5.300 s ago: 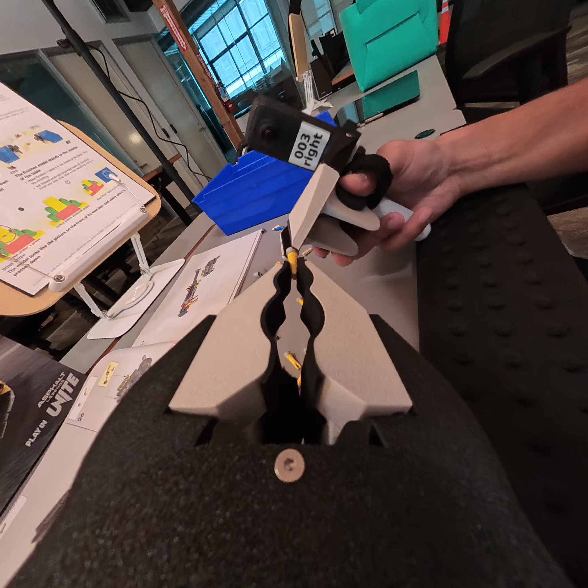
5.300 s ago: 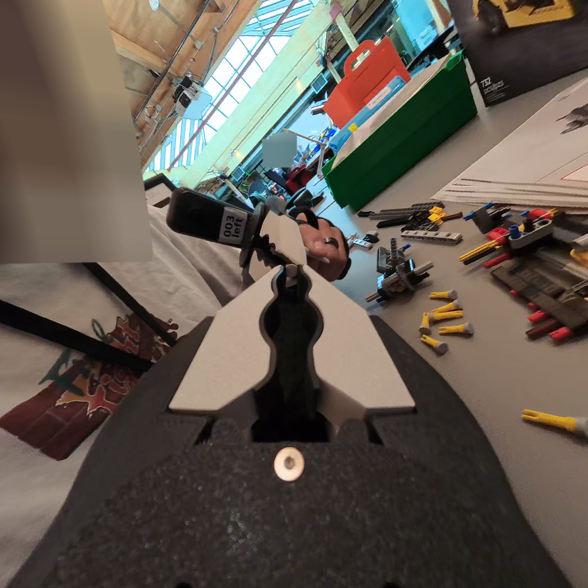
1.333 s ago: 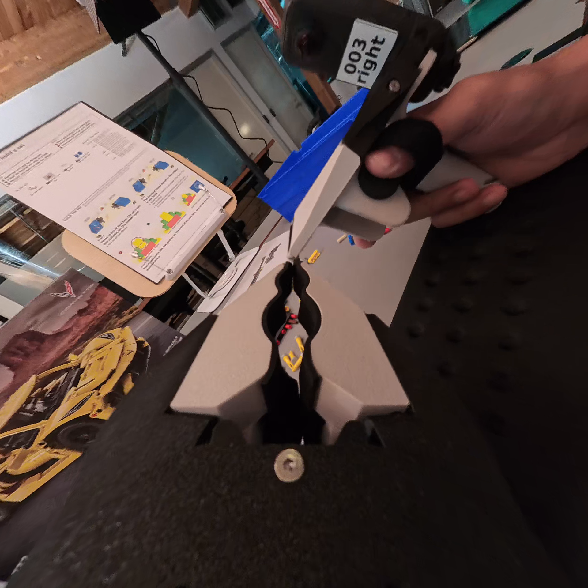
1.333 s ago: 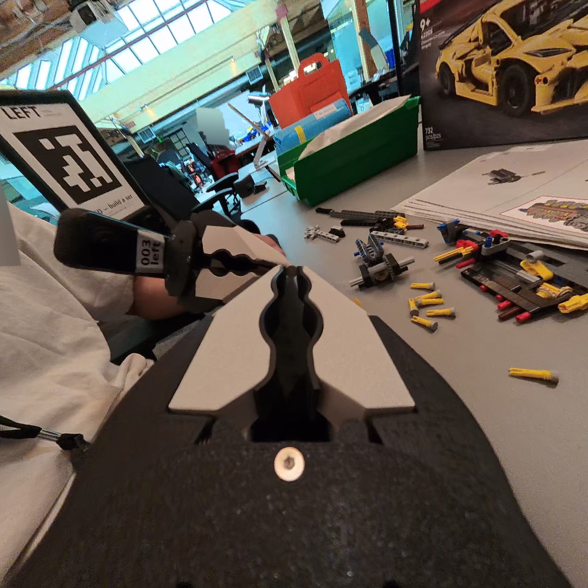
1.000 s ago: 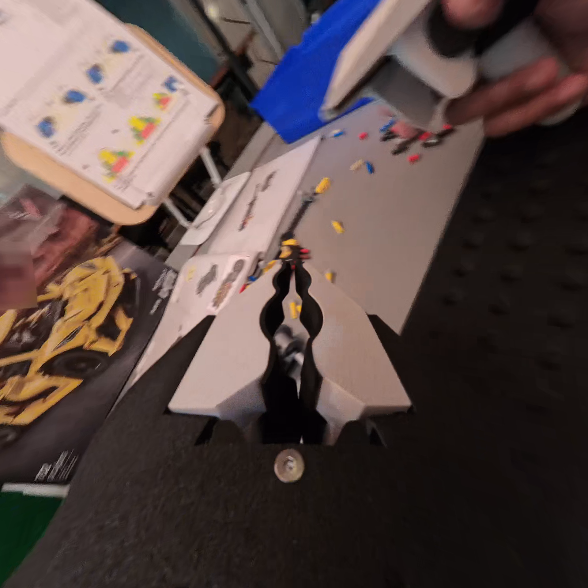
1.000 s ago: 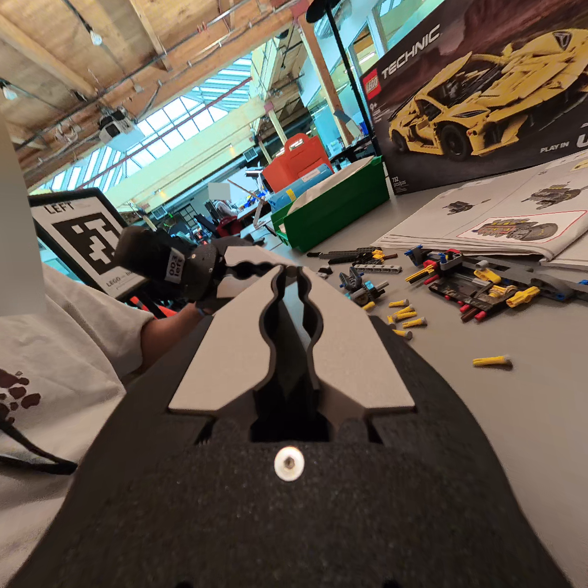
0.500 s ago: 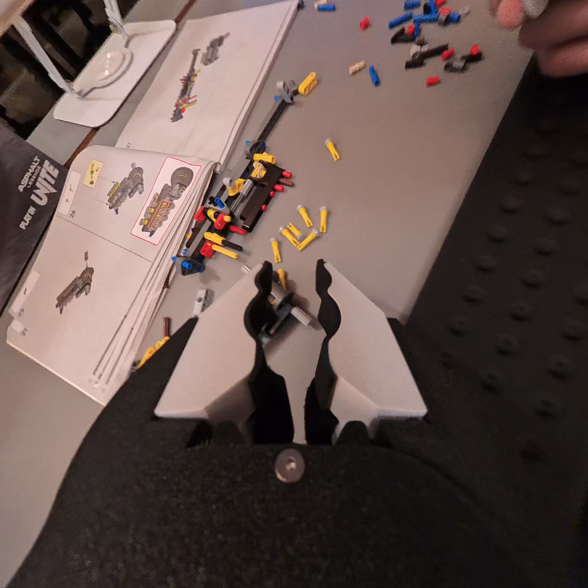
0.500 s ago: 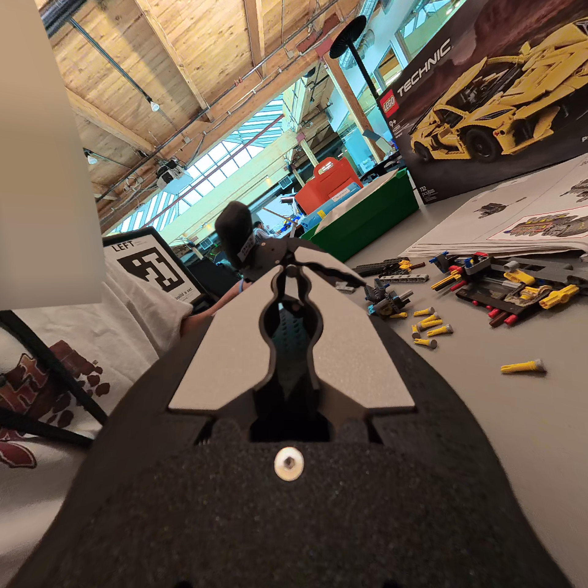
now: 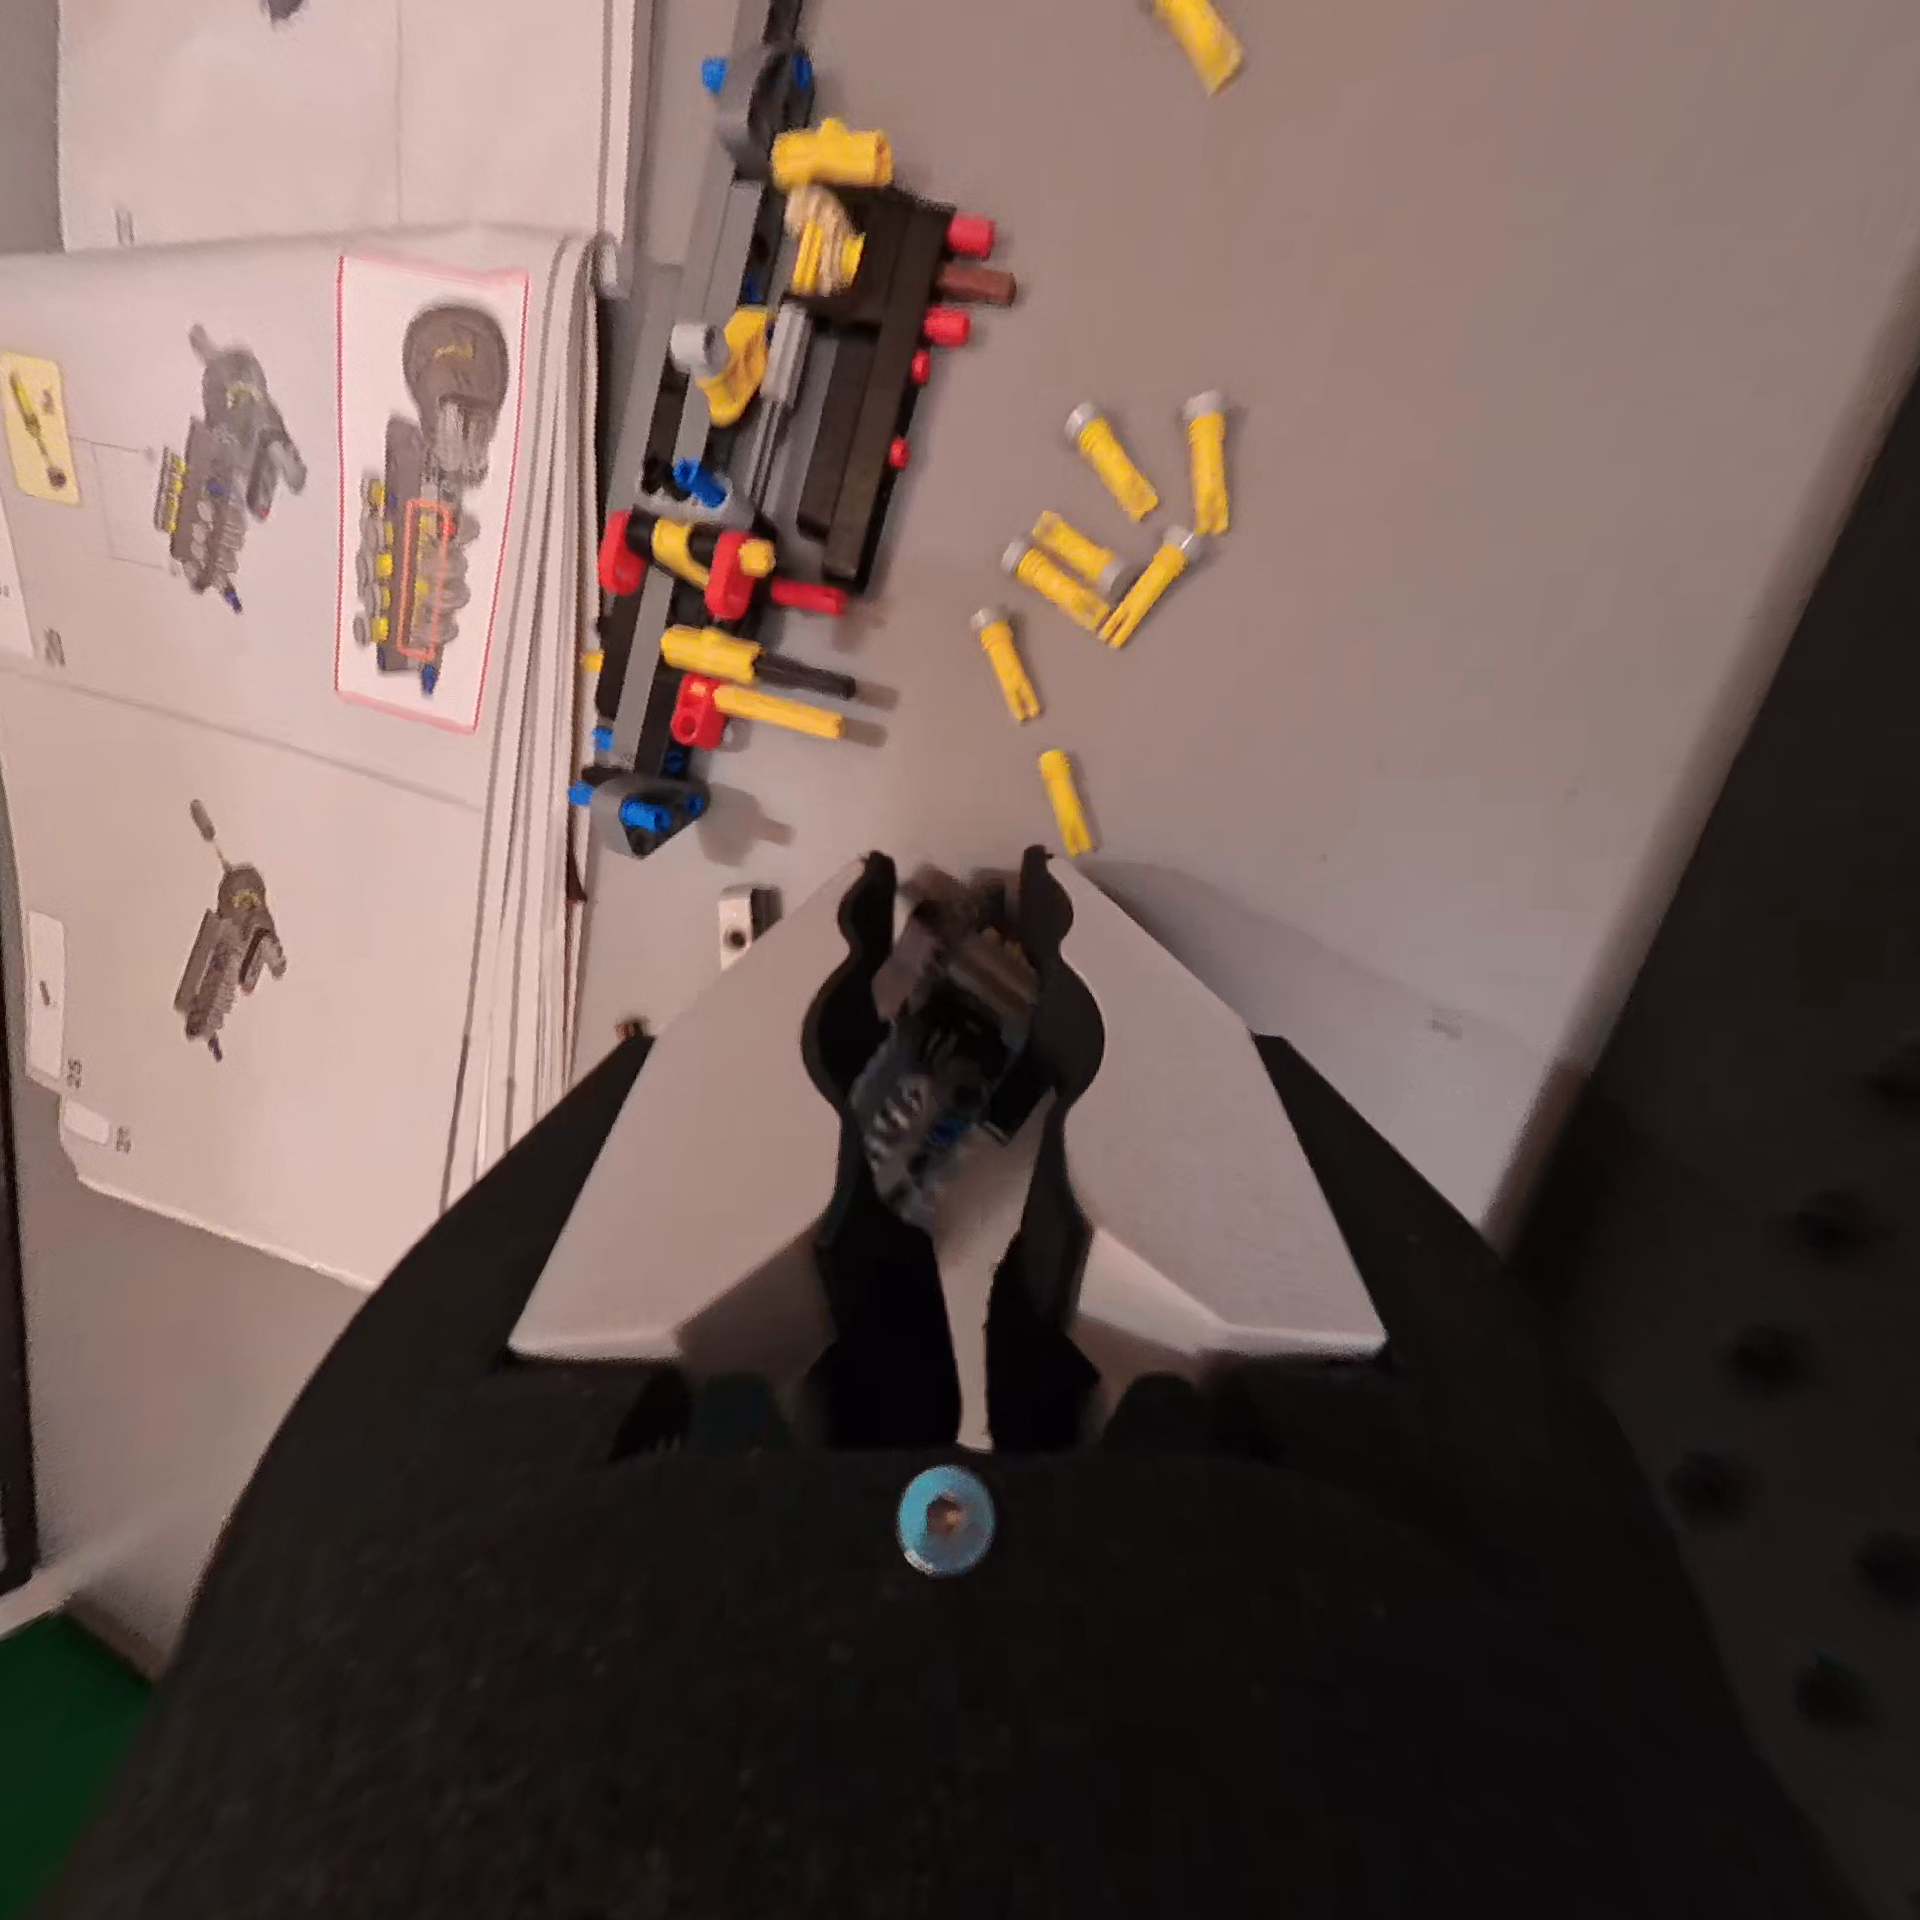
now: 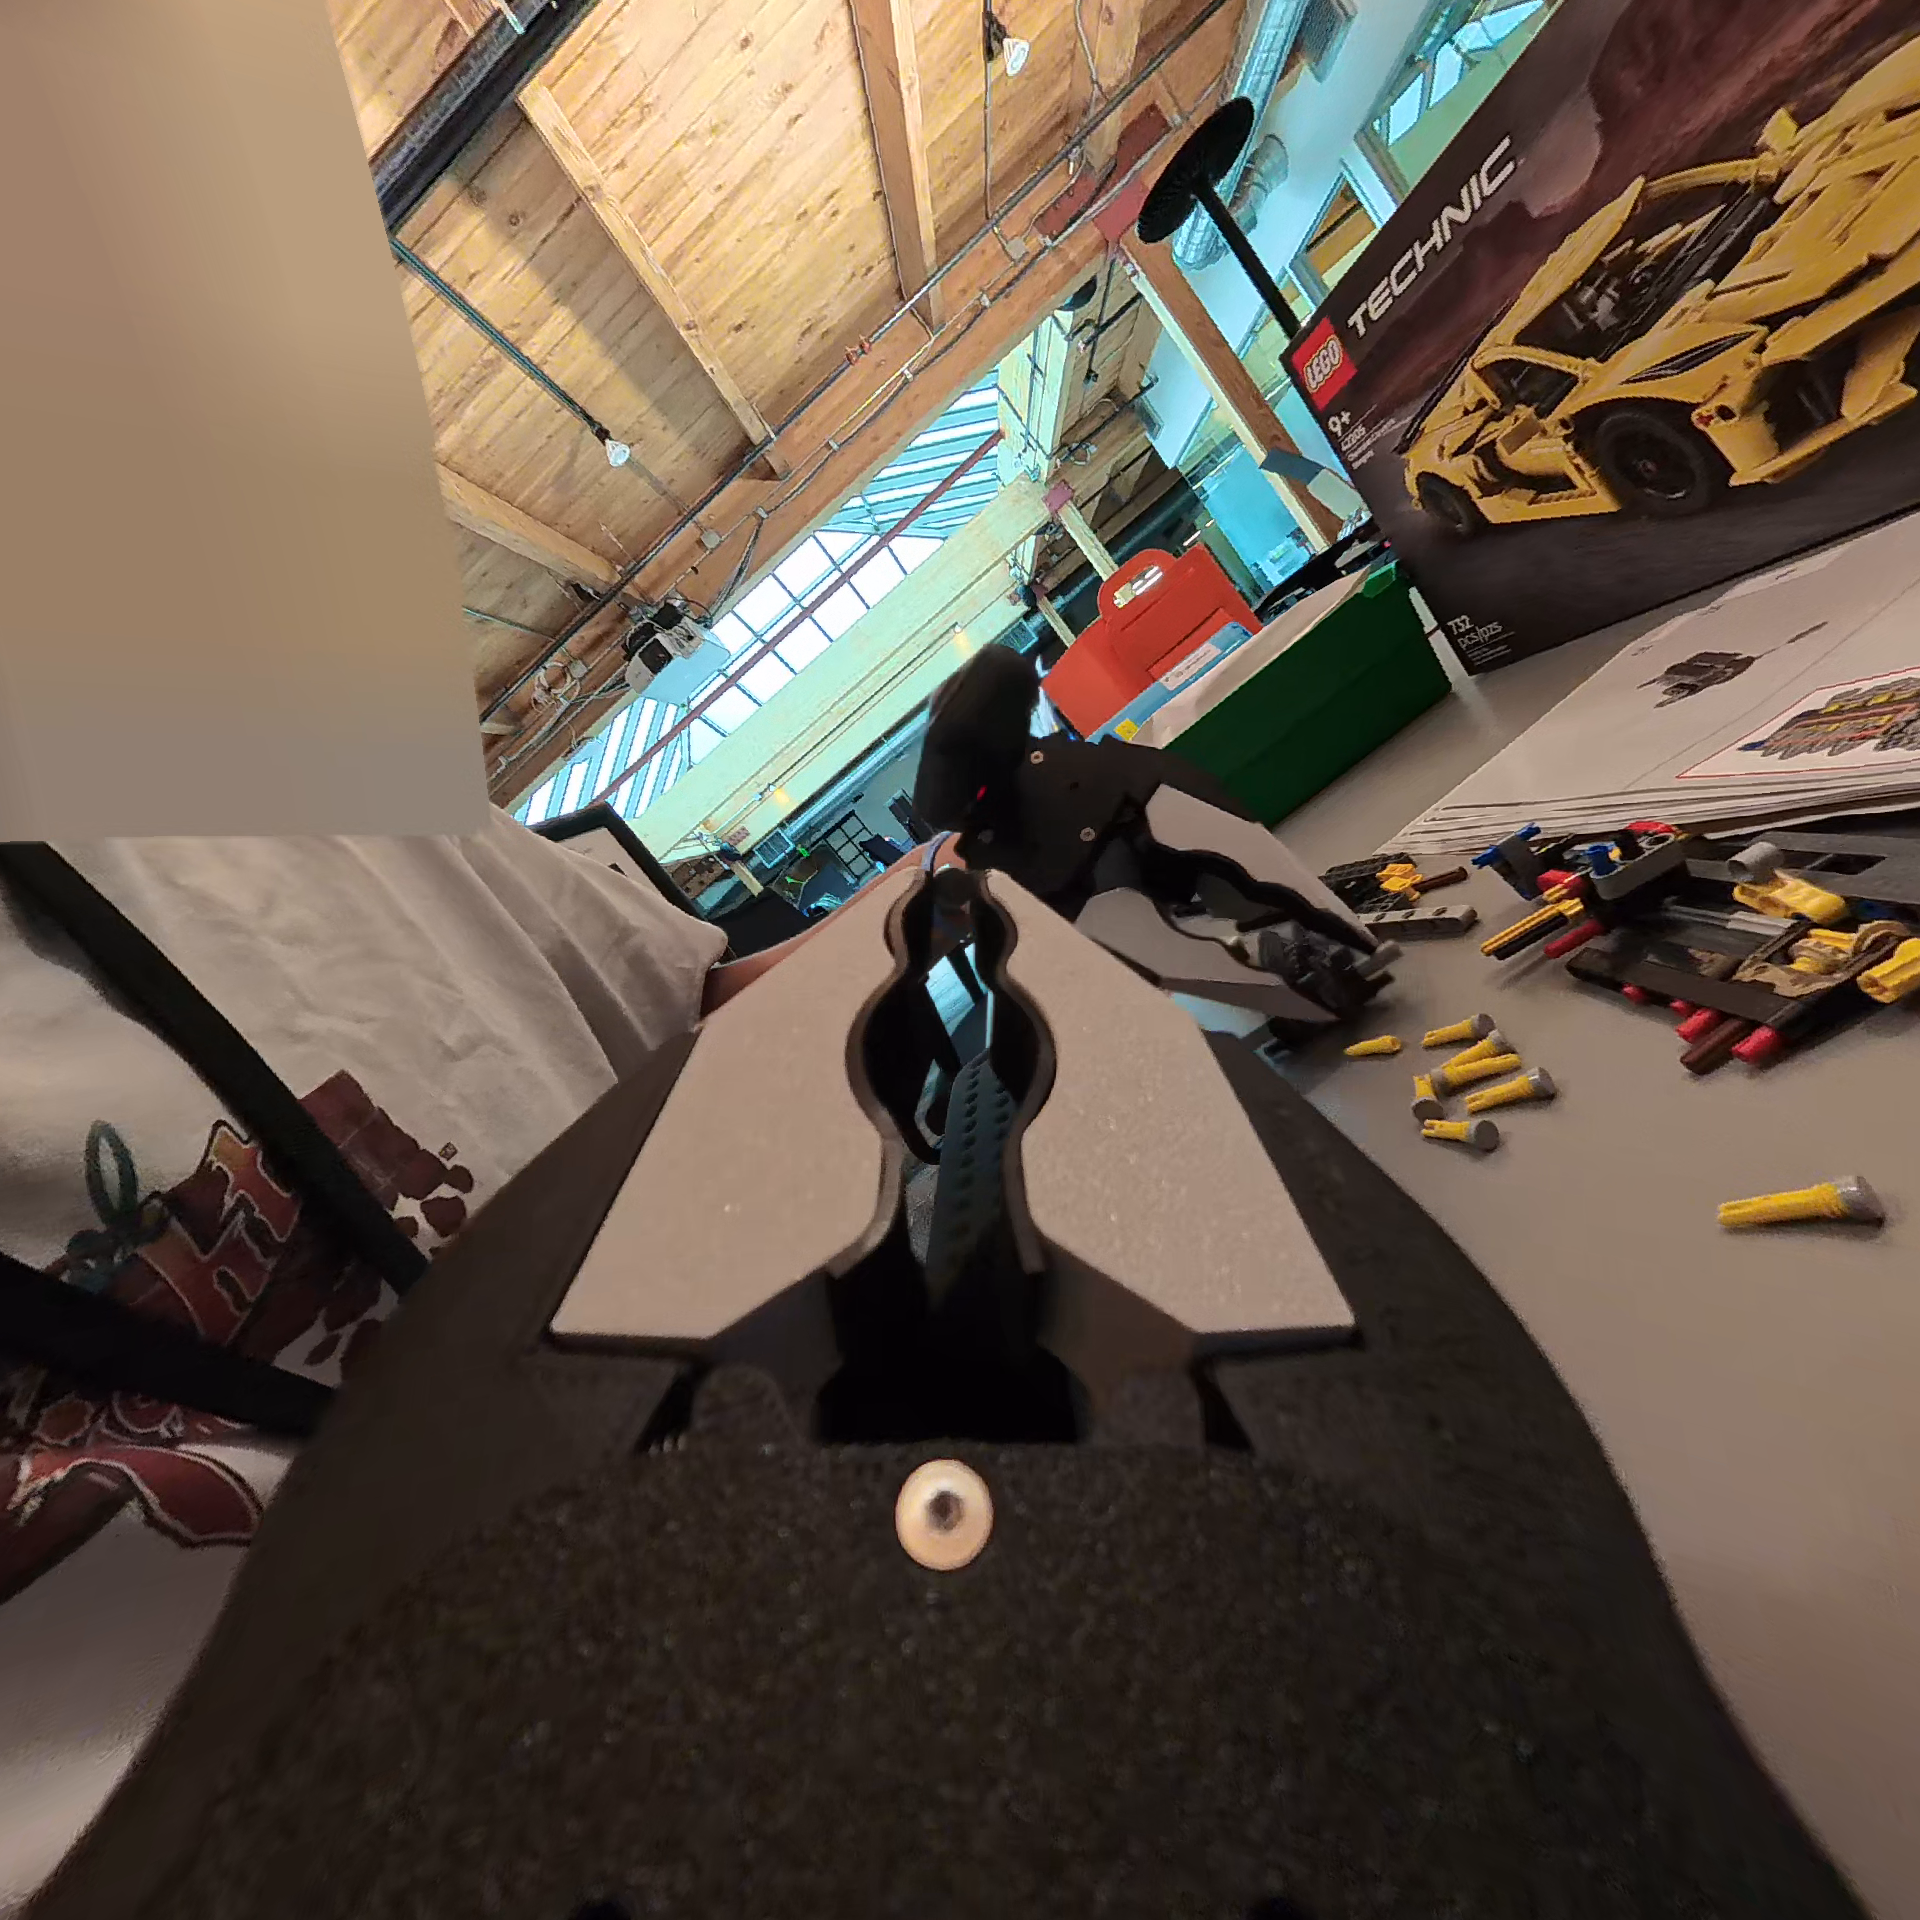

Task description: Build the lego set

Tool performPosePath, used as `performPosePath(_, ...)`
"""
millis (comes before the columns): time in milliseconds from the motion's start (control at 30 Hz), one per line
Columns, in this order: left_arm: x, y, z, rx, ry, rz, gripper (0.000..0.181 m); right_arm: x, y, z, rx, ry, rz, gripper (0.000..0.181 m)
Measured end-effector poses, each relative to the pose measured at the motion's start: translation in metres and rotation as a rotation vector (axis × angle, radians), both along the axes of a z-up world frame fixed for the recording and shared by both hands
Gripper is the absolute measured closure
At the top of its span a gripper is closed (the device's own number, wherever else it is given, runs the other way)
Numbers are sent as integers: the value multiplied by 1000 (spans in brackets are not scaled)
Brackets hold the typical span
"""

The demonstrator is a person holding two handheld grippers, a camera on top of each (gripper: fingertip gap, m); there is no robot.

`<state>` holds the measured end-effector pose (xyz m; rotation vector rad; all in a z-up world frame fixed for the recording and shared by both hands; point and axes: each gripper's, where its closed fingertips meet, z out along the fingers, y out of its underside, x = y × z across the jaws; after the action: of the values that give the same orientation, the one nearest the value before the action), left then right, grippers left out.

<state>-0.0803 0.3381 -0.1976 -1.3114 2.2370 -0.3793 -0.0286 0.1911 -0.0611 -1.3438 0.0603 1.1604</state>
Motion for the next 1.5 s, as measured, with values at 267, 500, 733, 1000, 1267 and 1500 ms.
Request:
performPosePath(267,7,-12,-9,-56,29,69,163,5,-6,5,23,58,9,175)
performPosePath(500,8,-12,-12,-36,58,52,171,6,-6,5,25,73,18,175)
performPosePath(733,1,-18,-7,27,150,-124,162,4,-6,5,24,69,28,175)
performPosePath(1000,-25,-29,-6,-29,359,-387,165,5,-9,6,32,88,32,176)
performPosePath(1267,-41,-44,-18,-35,470,-569,177,3,-9,6,31,82,42,176)
performPosePath(1500,-17,-67,-3,-99,177,-421,177,4,-8,6,27,70,24,176)
